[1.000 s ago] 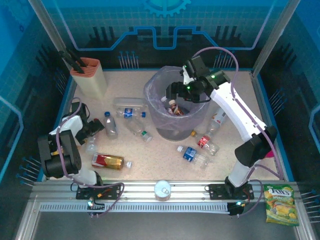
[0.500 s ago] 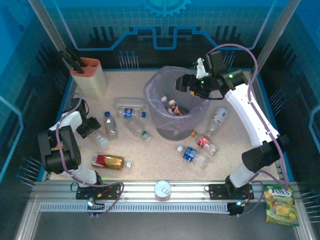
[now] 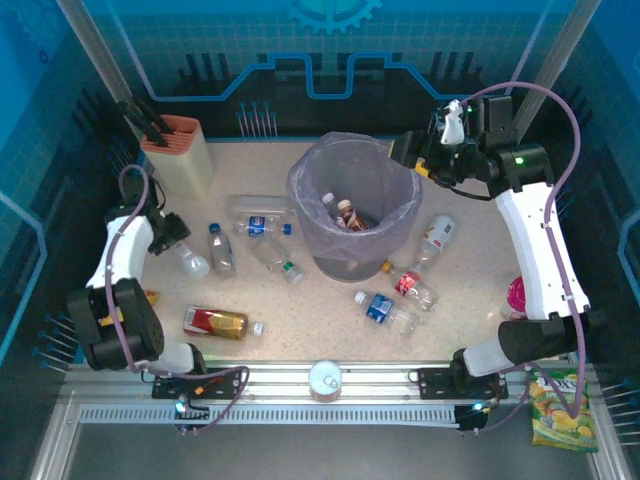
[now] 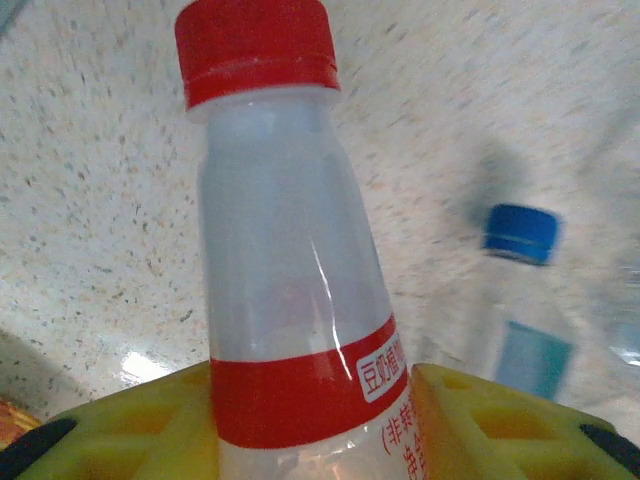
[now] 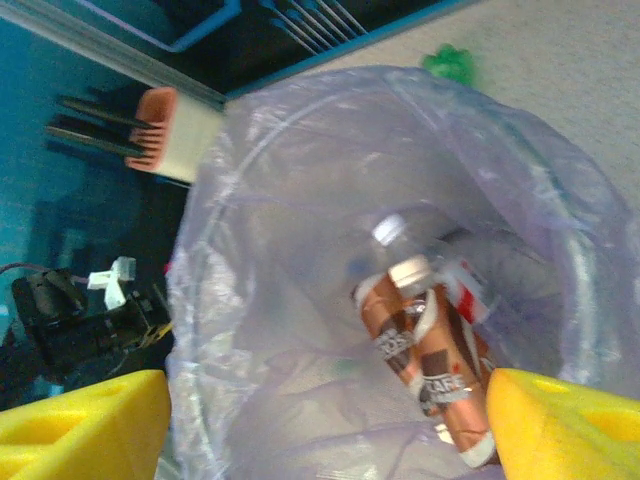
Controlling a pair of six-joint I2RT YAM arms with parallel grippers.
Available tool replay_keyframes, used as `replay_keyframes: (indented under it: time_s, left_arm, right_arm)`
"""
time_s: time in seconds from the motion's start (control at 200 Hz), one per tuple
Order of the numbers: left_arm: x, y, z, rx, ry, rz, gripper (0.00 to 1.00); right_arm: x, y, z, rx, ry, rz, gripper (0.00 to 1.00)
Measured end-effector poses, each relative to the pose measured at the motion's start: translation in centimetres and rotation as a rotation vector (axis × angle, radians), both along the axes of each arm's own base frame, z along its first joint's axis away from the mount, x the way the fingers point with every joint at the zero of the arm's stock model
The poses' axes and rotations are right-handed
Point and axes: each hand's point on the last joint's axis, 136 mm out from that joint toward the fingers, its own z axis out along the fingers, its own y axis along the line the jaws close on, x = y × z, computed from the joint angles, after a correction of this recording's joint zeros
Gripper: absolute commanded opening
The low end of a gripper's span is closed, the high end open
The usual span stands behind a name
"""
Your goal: Put the plastic bottles in the bin
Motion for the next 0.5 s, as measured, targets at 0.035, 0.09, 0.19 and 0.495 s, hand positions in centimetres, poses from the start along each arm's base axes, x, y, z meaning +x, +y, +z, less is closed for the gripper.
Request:
replay_keyframes:
  time_s: [0.035, 0.09, 0.19, 0.495]
  left_arm:
    - [0.4, -0.2, 1.6, -0.001, -0.042, -0.007, 0.46]
    - [1.0, -0.6, 4.3, 0.011, -0.112, -0.025, 0.44]
    - [2.3, -3.3, 9.9, 0.026, -0.254, -0.094, 0.41]
    - [4.1, -16.6, 25.0, -0.07, -0.644, -0.428, 0.38]
  right_arm:
    - [0.0, 0.0, 0.3, 0.02, -0.009, 0.006, 0.83]
    - [0.1, -0.3, 0.2, 0.04, -0.011, 0.003, 0.83]
    - [0.8, -1.7, -1.1, 0.046, 0.017, -0.041, 0.82]
    - [0.5, -3.9, -7.0, -0.073, 0.162, -0.087, 0.71]
